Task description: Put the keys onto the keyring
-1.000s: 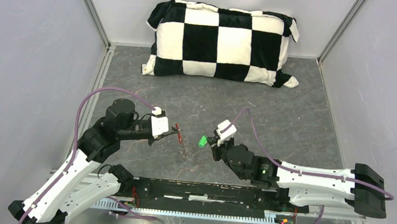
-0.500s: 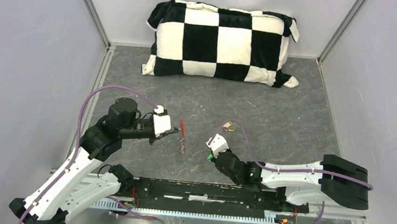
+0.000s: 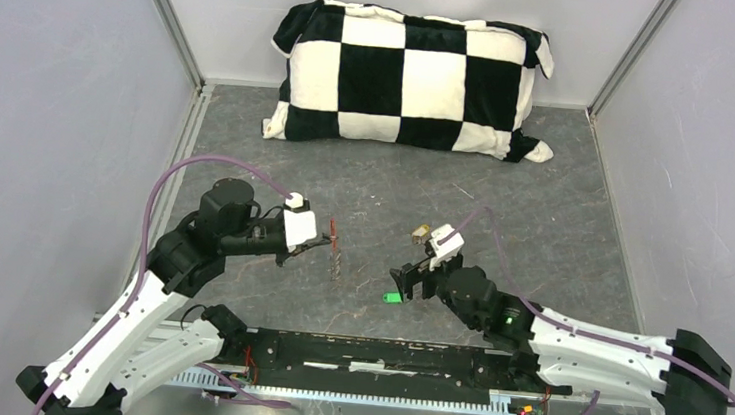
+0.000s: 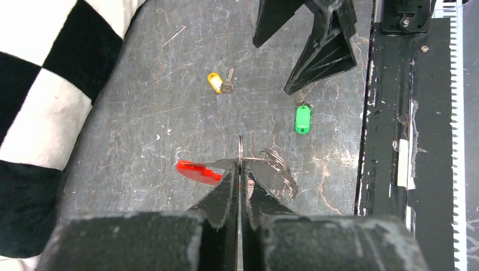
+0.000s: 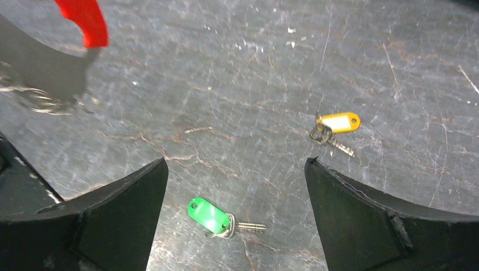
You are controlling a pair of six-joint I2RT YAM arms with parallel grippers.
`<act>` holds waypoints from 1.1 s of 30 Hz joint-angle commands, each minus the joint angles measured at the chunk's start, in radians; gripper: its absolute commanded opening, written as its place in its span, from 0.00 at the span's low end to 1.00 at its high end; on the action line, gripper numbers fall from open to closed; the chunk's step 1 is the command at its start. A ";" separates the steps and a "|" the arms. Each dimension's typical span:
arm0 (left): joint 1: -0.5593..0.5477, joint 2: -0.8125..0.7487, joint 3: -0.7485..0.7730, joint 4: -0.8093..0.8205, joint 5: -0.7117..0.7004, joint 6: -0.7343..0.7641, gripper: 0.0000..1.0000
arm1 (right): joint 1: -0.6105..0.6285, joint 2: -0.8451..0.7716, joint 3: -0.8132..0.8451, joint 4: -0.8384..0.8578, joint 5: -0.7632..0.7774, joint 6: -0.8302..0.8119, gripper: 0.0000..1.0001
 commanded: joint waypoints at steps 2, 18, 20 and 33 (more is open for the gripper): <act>-0.001 0.010 0.057 0.025 0.001 -0.023 0.02 | -0.002 -0.082 -0.023 -0.042 -0.015 -0.008 0.98; 0.000 0.011 0.048 0.025 0.003 -0.041 0.02 | 0.059 0.223 -0.007 -0.067 -0.143 0.305 0.67; -0.001 0.008 0.050 0.018 0.004 -0.038 0.02 | 0.068 0.250 0.015 -0.076 -0.122 0.324 0.62; -0.002 -0.008 0.053 0.004 0.006 -0.035 0.02 | 0.083 0.300 0.060 -0.087 -0.048 0.353 0.48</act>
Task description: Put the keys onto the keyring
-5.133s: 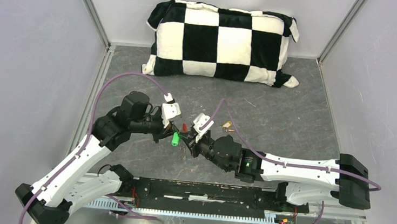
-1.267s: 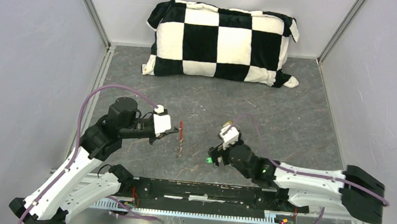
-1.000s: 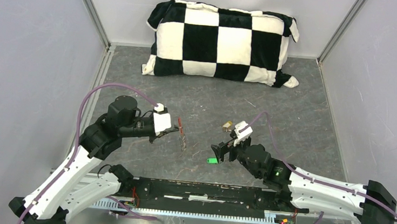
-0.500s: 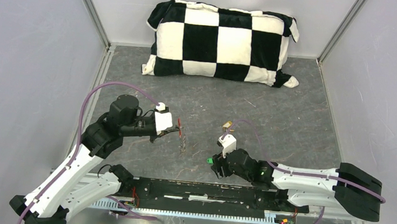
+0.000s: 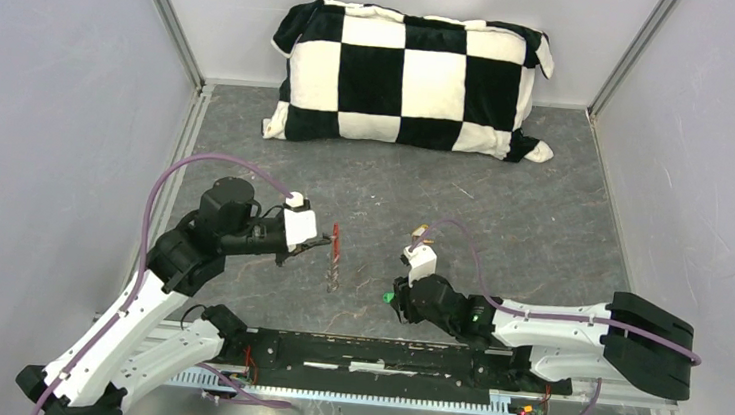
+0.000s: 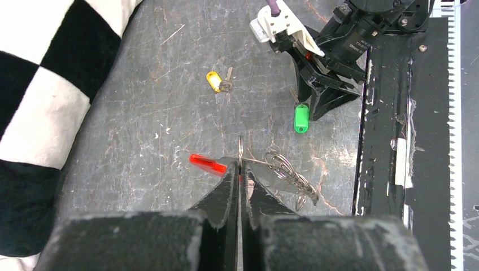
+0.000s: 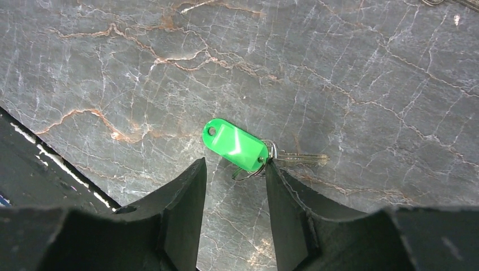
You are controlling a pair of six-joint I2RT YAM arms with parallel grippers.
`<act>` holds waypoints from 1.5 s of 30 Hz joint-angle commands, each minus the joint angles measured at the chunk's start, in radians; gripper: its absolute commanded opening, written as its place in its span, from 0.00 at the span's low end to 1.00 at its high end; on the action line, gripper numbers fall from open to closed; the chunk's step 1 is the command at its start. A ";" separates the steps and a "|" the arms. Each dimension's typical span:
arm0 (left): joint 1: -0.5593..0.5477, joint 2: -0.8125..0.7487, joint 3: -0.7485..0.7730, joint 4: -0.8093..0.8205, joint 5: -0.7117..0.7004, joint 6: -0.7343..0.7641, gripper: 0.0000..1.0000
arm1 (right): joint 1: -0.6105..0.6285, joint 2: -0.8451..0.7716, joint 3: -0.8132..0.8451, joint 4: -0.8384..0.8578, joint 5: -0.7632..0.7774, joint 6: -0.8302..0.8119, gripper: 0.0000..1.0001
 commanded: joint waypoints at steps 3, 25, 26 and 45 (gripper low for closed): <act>-0.002 -0.020 0.037 0.013 0.005 -0.035 0.02 | 0.016 0.033 0.057 0.006 0.070 0.032 0.44; -0.002 -0.018 0.049 0.008 0.023 -0.051 0.02 | 0.063 0.098 0.099 -0.055 0.150 0.028 0.30; -0.001 -0.019 0.049 0.008 0.024 -0.052 0.02 | 0.065 0.100 0.099 -0.057 0.150 0.030 0.29; -0.002 -0.022 0.022 0.024 0.018 -0.120 0.02 | 0.112 0.013 0.088 -0.045 0.264 -0.046 0.00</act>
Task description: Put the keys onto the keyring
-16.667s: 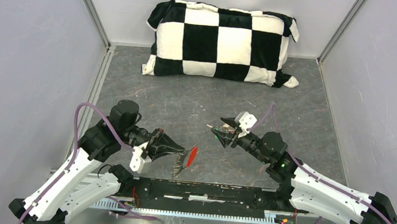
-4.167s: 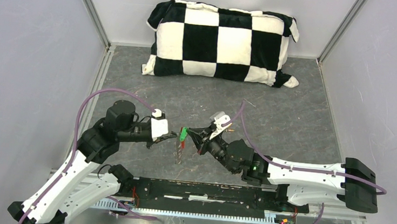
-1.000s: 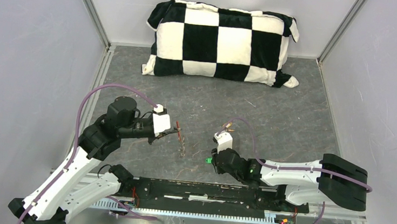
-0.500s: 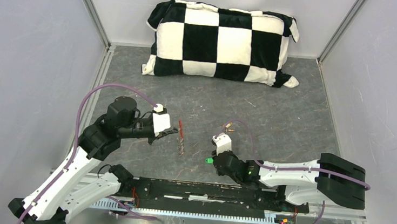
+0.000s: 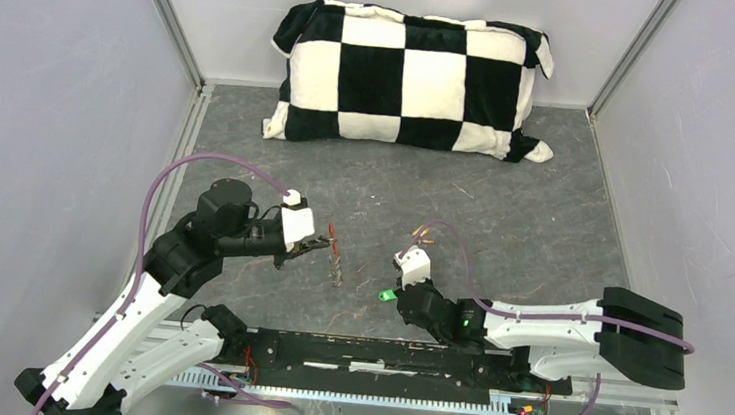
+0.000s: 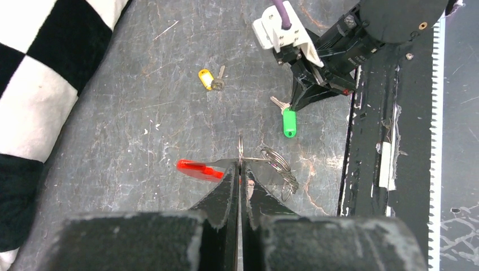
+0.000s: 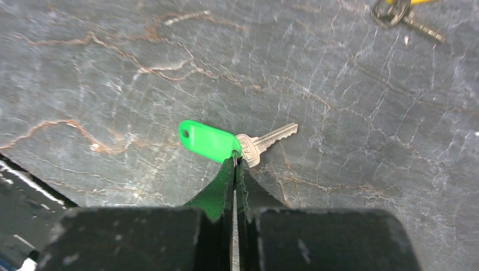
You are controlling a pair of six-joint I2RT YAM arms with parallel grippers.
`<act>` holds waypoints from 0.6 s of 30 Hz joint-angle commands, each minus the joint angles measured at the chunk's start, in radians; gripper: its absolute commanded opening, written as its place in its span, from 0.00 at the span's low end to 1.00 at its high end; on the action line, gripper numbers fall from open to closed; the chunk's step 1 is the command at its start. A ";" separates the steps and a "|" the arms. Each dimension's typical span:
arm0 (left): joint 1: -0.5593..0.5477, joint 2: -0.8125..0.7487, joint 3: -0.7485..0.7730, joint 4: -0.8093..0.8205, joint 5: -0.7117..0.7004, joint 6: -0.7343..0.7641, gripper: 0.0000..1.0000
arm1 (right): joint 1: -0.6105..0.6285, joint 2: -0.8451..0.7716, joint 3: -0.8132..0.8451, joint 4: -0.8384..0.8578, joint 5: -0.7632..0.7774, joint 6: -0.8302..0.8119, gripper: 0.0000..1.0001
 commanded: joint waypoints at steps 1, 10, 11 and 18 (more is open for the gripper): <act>-0.001 -0.006 0.015 0.048 0.017 -0.077 0.02 | 0.020 -0.078 0.019 0.035 0.060 -0.068 0.00; -0.002 0.007 0.007 0.052 0.027 -0.091 0.02 | 0.035 -0.229 0.040 0.087 -0.086 -0.250 0.00; -0.001 0.006 0.004 0.053 0.031 -0.092 0.02 | 0.035 -0.249 0.053 0.097 -0.107 -0.272 0.01; -0.002 0.012 -0.021 0.060 0.060 -0.097 0.02 | 0.034 -0.169 0.268 0.048 -0.282 -0.416 0.00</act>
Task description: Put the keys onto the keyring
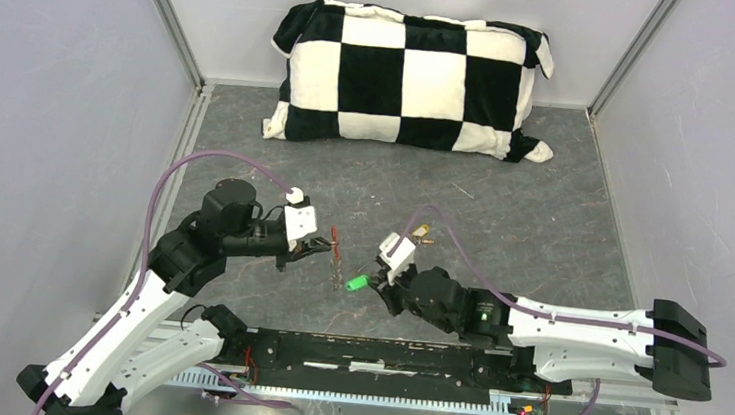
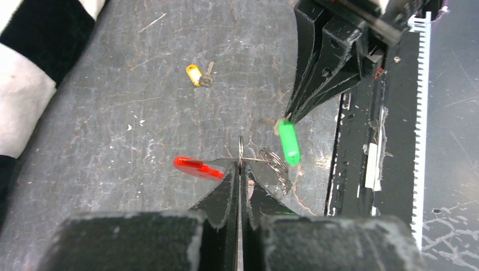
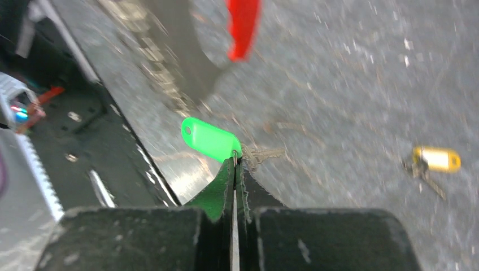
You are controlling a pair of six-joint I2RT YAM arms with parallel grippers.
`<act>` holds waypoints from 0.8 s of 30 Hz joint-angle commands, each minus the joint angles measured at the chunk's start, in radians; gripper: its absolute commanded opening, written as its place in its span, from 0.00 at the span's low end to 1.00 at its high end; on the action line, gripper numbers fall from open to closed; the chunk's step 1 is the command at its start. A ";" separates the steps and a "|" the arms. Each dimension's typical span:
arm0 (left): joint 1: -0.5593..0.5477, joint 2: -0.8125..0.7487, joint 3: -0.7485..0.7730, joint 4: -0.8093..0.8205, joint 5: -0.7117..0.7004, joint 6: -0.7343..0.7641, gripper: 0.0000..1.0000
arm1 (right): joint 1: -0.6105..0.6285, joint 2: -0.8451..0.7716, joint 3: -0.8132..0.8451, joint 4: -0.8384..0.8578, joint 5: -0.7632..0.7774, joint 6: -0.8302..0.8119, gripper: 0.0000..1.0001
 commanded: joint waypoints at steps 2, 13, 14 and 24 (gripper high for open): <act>-0.002 0.006 -0.008 0.054 0.056 -0.051 0.02 | 0.005 0.089 0.201 0.023 -0.142 -0.122 0.00; -0.002 -0.008 -0.036 0.042 0.083 -0.020 0.02 | 0.005 0.120 0.277 0.066 -0.116 -0.100 0.00; -0.002 -0.009 -0.036 0.039 0.087 -0.009 0.02 | 0.007 0.121 0.285 0.059 -0.106 -0.097 0.00; -0.003 0.006 -0.030 0.029 0.062 0.000 0.02 | 0.006 0.145 0.365 0.021 -0.086 -0.074 0.00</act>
